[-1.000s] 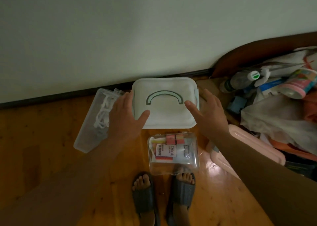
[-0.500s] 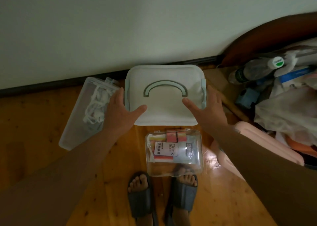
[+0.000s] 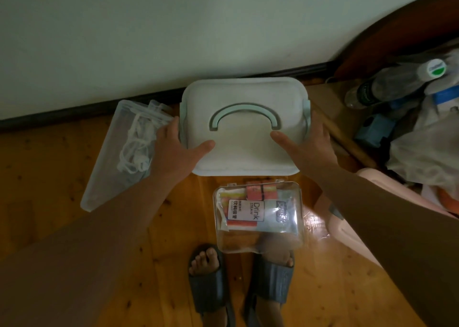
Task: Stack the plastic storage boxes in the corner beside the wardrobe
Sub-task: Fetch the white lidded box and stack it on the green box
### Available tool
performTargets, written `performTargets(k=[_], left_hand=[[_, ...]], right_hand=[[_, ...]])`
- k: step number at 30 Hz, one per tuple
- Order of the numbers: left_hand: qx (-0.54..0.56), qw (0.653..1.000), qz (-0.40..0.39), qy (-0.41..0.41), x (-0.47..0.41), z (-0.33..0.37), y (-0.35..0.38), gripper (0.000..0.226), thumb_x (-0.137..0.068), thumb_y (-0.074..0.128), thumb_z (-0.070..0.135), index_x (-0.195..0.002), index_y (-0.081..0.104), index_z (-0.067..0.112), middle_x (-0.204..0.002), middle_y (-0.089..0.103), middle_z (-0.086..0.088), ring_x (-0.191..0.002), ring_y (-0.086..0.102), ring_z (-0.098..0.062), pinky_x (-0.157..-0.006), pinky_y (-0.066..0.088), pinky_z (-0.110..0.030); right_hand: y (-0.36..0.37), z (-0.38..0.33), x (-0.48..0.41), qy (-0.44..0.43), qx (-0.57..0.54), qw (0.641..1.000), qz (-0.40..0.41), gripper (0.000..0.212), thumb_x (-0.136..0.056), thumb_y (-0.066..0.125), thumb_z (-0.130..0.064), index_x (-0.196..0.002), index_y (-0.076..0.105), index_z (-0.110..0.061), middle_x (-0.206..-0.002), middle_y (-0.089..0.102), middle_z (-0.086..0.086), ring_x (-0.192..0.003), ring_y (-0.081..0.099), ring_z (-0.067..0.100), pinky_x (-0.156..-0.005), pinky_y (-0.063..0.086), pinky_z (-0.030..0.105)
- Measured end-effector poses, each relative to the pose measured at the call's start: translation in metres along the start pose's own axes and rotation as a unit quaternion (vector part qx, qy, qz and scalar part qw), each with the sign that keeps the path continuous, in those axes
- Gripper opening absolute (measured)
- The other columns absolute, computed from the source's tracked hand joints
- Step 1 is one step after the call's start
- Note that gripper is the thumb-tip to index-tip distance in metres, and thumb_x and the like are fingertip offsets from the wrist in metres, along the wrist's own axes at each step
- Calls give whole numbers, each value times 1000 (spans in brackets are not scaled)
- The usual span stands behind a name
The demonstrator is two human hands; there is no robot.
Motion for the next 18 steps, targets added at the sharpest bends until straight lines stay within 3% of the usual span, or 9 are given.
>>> performTargets(k=[9,18], left_hand=[[51,999,9,8,-1,7,10,101,-74,77,48,-152,18,27,-155,16,-3,-140,26,-23,-102,30,-34],[95,995,19,2,-3,9,15,105,-72,81,37,-153,15,30,-153,18,-4,-138,25,-21,-100,29,-29]], right_hand=[[9,7,-6,4,-50,999,-21,111,-68,70,-63,-150,2,-32,-152,26,6,-129,40,30,-93,44,41],[10,8,-7,9,-69,997,-21,113,-69,76,-53,-151,0,-33,-152,26,5,-129,40,30,-98,45,46]])
Point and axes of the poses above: each hand's wrist, its own x-axis away from the middle knuckle, its own y-axis out of the palm, z = x × y, the point moved 5 cm from there along -x, towards the middle knuckle
